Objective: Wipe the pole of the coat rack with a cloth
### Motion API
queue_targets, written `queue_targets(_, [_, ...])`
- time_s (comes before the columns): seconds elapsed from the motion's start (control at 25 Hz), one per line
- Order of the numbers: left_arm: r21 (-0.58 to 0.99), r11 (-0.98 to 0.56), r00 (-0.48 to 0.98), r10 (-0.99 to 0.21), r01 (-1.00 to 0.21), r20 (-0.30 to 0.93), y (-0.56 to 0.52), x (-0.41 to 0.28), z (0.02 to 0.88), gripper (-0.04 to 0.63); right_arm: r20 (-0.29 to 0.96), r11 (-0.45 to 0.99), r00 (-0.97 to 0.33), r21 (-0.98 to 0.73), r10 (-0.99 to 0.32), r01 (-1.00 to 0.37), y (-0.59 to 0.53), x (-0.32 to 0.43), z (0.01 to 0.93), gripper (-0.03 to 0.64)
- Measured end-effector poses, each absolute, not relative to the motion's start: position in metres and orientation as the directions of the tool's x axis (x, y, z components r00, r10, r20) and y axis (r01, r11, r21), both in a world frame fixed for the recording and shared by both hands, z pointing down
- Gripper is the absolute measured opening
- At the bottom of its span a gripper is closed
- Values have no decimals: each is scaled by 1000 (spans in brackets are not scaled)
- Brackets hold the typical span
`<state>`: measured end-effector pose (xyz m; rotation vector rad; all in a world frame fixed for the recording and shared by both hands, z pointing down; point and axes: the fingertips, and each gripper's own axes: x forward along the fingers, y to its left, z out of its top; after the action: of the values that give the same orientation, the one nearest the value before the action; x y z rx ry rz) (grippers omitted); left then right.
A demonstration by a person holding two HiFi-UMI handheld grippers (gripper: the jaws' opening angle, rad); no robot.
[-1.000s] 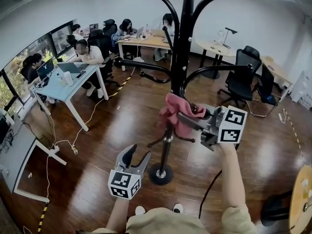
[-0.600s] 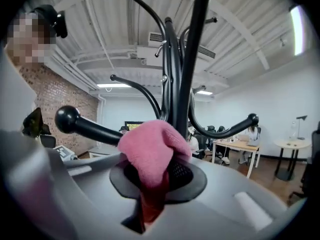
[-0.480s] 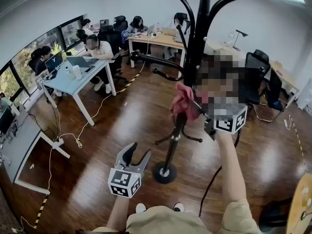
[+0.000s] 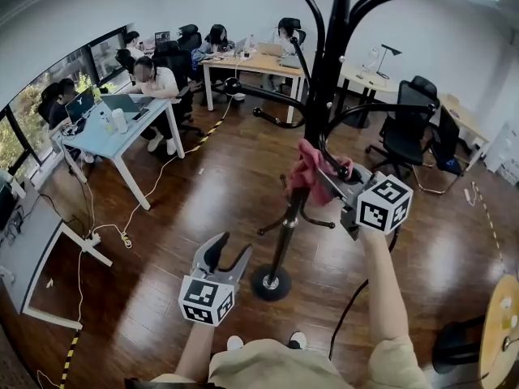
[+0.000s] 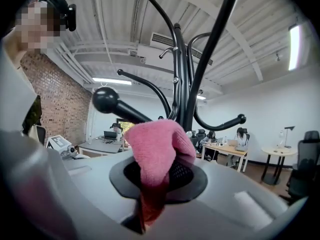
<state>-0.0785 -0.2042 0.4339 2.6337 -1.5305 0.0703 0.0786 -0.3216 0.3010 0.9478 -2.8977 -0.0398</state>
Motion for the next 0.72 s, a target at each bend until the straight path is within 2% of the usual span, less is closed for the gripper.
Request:
queue_targets(0.32, [56, -546, 549, -833, -836, 70, -201, -82, 433, 222, 91, 739, -734, 113, -673, -664, -280, 63, 330, 43])
queue_targets(0.48, [54, -572, 575, -815, -818, 69, -196, -89, 435, 222, 99, 686, -683, 219, -724, -694, -267, 43, 339, 44])
queue_targets(0.64, [55, -597, 599, -797, -801, 78, -191, -101, 439, 222, 108, 568, -573, 368, -813, -736, -278, 23, 342, 46])
queue_targets(0.72, [58, -606, 609, -789, -793, 86, -187, -107, 442, 222, 81, 475, -480, 361, -873, -803, -293, 24, 338, 46])
